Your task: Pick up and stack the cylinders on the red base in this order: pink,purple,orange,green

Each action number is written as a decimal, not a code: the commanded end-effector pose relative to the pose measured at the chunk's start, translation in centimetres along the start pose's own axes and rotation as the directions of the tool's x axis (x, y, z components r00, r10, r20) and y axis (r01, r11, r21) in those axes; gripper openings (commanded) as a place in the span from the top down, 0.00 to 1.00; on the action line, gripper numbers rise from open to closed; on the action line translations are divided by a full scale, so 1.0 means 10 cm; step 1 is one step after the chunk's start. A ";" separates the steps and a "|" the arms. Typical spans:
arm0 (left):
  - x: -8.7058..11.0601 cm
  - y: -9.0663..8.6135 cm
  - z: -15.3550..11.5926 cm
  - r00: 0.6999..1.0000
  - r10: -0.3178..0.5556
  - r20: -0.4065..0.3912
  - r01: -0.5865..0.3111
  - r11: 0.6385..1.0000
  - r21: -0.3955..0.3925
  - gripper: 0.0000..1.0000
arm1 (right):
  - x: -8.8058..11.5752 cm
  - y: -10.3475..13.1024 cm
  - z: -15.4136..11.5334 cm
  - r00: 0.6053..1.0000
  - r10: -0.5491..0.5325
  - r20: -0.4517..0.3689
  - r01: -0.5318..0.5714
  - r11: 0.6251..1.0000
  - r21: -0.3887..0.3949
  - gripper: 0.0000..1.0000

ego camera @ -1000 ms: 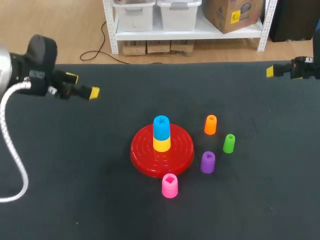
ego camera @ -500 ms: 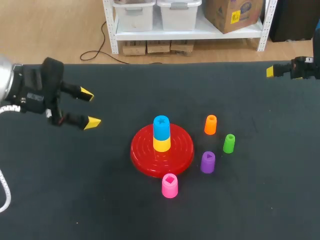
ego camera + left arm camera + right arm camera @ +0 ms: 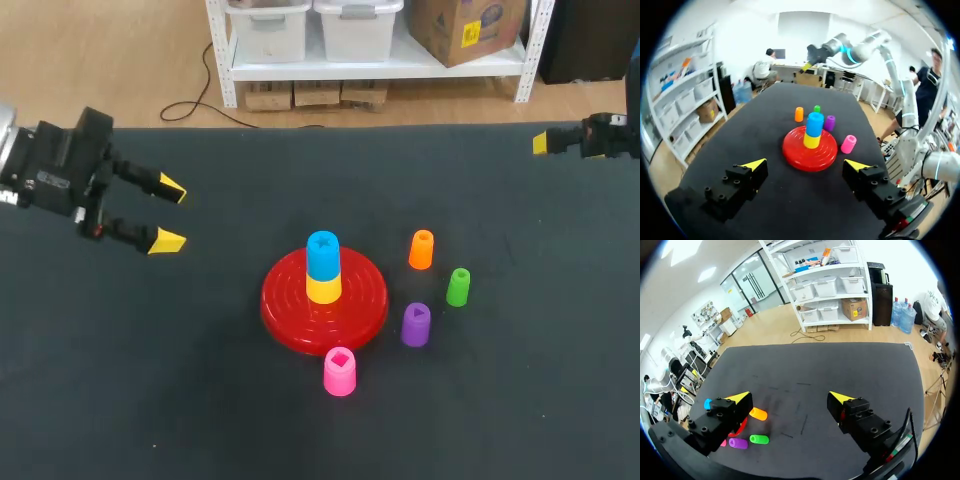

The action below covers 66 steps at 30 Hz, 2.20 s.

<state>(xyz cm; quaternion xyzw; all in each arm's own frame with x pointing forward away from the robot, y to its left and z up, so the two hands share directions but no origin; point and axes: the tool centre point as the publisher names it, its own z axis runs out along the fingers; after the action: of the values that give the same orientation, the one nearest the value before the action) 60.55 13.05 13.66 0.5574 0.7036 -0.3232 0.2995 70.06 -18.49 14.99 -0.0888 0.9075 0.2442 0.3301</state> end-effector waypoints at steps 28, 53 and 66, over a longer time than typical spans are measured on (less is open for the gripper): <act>-0.05 -0.04 0.02 1.000 -0.001 -0.016 0.001 1.000 -0.018 0.00 | 0.17 0.53 0.13 0.971 -0.216 -0.099 0.213 0.976 -0.040 0.00; -0.05 -0.04 0.02 1.000 -0.001 -0.016 0.001 1.000 -0.018 0.00 | 1.53 1.96 0.43 0.655 -0.657 -0.373 0.594 0.753 -0.282 0.00; -0.05 -0.04 0.02 1.000 -0.001 -0.016 0.001 1.000 -0.018 0.00 | 2.05 2.27 0.46 0.504 -0.770 -0.390 0.709 0.627 -0.322 0.00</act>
<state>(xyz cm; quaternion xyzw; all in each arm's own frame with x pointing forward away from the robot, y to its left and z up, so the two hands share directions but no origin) 60.33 12.44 14.00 0.5570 0.7101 -0.3121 0.2967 50.61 2.89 8.18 -0.5500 0.8148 0.1166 0.1414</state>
